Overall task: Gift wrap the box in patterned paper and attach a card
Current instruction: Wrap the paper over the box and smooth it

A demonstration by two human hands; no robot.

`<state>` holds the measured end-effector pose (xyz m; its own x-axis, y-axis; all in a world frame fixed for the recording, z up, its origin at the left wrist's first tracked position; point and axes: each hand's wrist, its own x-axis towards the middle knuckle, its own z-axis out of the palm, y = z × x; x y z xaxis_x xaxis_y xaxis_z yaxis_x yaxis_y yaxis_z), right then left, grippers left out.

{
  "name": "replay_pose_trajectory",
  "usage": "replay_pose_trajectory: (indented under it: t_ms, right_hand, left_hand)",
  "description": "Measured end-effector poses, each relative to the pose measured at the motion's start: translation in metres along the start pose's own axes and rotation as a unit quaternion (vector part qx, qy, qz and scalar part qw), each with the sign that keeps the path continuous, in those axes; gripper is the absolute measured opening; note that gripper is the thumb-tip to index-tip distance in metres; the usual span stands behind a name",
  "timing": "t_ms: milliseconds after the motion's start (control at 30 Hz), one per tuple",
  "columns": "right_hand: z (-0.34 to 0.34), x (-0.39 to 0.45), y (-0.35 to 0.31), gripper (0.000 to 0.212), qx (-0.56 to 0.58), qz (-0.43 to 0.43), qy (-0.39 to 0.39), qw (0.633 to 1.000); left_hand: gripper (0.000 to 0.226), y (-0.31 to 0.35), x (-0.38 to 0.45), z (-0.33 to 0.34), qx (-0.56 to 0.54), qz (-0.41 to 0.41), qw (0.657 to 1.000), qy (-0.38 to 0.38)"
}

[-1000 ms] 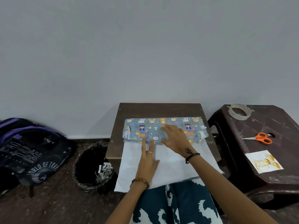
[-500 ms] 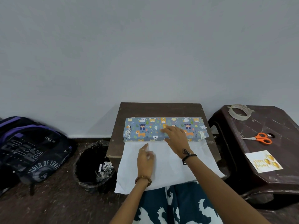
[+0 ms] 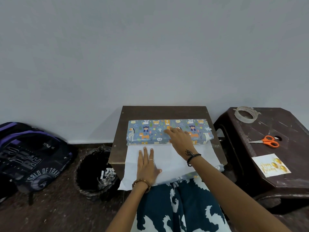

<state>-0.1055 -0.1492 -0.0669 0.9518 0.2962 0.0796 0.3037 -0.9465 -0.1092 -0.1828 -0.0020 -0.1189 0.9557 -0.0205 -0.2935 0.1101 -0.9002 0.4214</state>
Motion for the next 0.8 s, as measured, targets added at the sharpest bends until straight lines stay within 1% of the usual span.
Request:
replay_pose_trajectory:
  t_ms: [200, 633, 800]
  right_hand:
    - [0.0035, 0.0015, -0.0007, 0.044, 0.007, 0.006, 0.003, 1.0]
    - [0.0026, 0.0034, 0.0007, 0.044, 0.015, 0.004, 0.005, 1.0]
    - [0.0039, -0.0001, -0.0025, 0.043, 0.035, 0.022, 0.017, 0.999]
  left_hand:
    - [0.089, -0.0023, 0.0003, -0.0018, -0.007, 0.004, 1.0, -0.003]
    - [0.09, 0.001, -0.0028, -0.0059, 0.045, 0.009, 0.999, -0.008]
    - [0.09, 0.0014, -0.0031, -0.0065, 0.054, 0.01, 0.998, -0.01]
